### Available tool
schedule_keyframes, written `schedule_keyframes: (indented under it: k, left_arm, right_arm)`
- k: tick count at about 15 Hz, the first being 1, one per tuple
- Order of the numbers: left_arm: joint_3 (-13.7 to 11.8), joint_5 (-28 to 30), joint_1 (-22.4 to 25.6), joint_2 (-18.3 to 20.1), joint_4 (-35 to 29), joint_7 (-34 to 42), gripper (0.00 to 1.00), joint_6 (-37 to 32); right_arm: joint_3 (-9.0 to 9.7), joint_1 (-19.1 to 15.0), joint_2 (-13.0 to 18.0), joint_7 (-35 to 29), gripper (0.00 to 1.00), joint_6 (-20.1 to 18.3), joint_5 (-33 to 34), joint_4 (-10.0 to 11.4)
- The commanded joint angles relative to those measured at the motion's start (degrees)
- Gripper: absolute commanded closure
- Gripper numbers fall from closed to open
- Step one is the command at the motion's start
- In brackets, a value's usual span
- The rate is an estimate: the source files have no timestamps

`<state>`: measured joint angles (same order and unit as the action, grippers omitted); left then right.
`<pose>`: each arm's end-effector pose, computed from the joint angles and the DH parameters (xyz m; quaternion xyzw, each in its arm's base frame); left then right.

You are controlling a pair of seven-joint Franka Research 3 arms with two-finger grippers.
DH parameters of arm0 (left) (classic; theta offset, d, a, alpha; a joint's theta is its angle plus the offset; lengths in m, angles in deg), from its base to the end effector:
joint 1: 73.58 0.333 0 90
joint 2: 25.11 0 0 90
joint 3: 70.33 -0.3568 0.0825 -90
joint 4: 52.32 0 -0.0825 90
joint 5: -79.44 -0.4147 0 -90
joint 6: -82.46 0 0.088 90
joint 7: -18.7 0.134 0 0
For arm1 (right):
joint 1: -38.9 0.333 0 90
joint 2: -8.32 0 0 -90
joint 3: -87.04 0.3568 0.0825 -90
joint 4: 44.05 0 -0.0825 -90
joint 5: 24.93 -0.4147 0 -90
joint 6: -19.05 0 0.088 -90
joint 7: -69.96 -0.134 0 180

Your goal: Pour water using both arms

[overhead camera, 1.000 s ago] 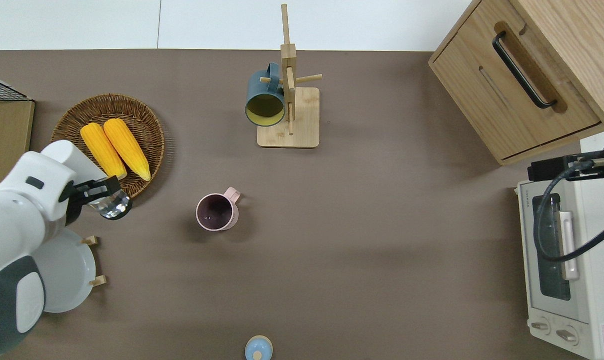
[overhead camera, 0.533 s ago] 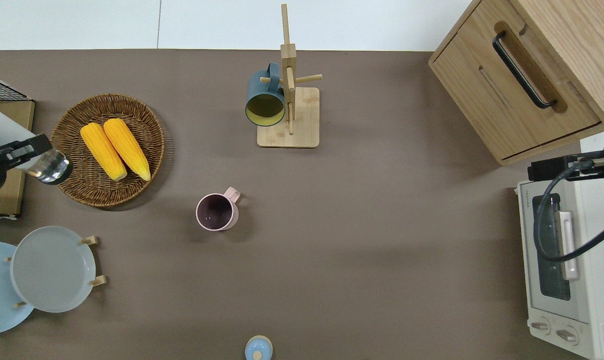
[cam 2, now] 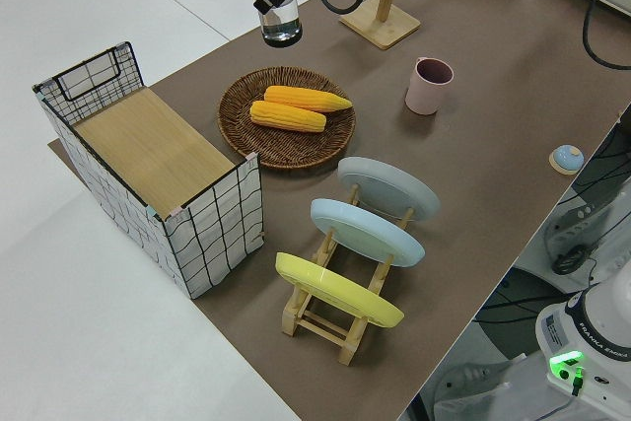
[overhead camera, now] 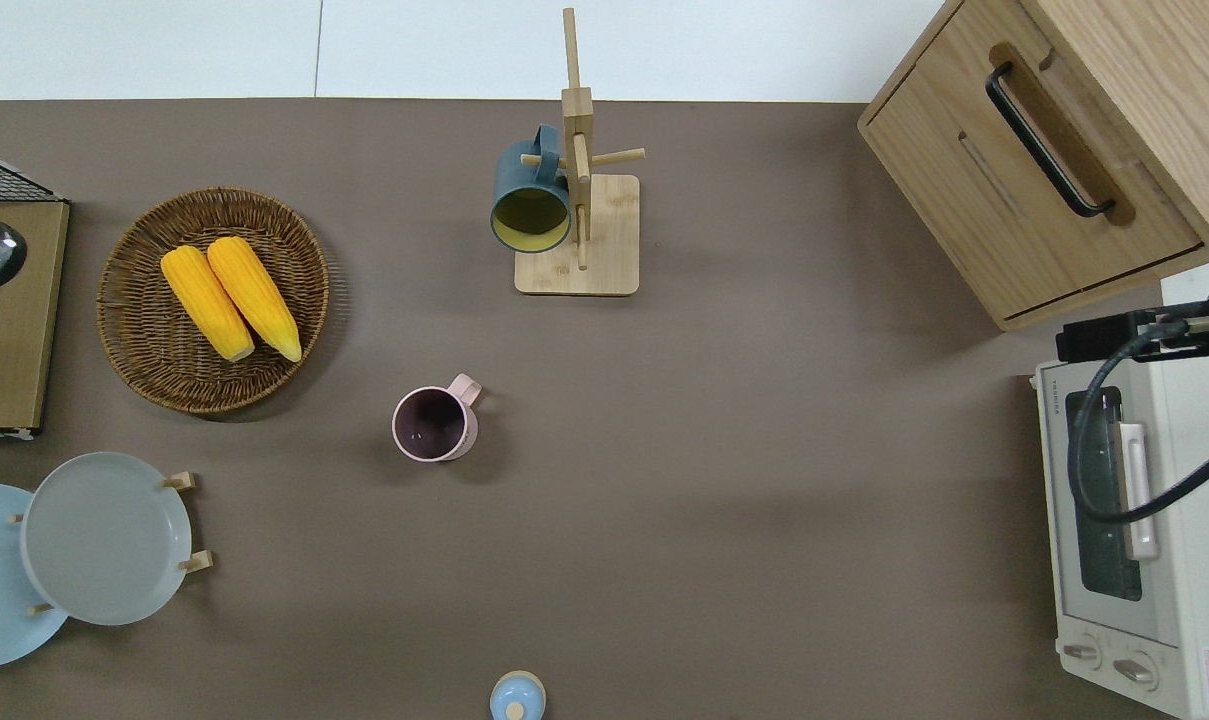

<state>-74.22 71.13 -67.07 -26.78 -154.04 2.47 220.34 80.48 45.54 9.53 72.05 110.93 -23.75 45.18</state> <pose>0.6524 0.1228 0.6112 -0.9354 -0.1831 -0.2985 0.0482 0.5834 -0.0027 0.6604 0.9992 0.0189 0.0334 0.0097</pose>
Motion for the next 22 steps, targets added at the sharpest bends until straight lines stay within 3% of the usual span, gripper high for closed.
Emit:
schedule_keyframes:
  k: [1, 10, 22]
  left_arm:
    - [0.46, -0.57, 4.99, -2.55, 5.13, 7.86, 1.00, 0.46]
    - [0.46, 15.50, 12.73, -4.66, 4.69, 30.44, 1.00, 10.12]
    - [0.55, 44.50, 21.00, -9.05, 4.51, 66.66, 1.00, 10.75]
  right_arm:
    - [-0.12, 0.04, 0.36, 0.82, 0.009, -0.39, -0.39, -0.02]
    - [-0.12, 0.04, 0.36, 0.73, 0.009, -0.39, -0.39, -0.02]
    - [-0.12, 0.04, 0.36, 0.73, 0.009, -0.39, -0.39, -0.02]
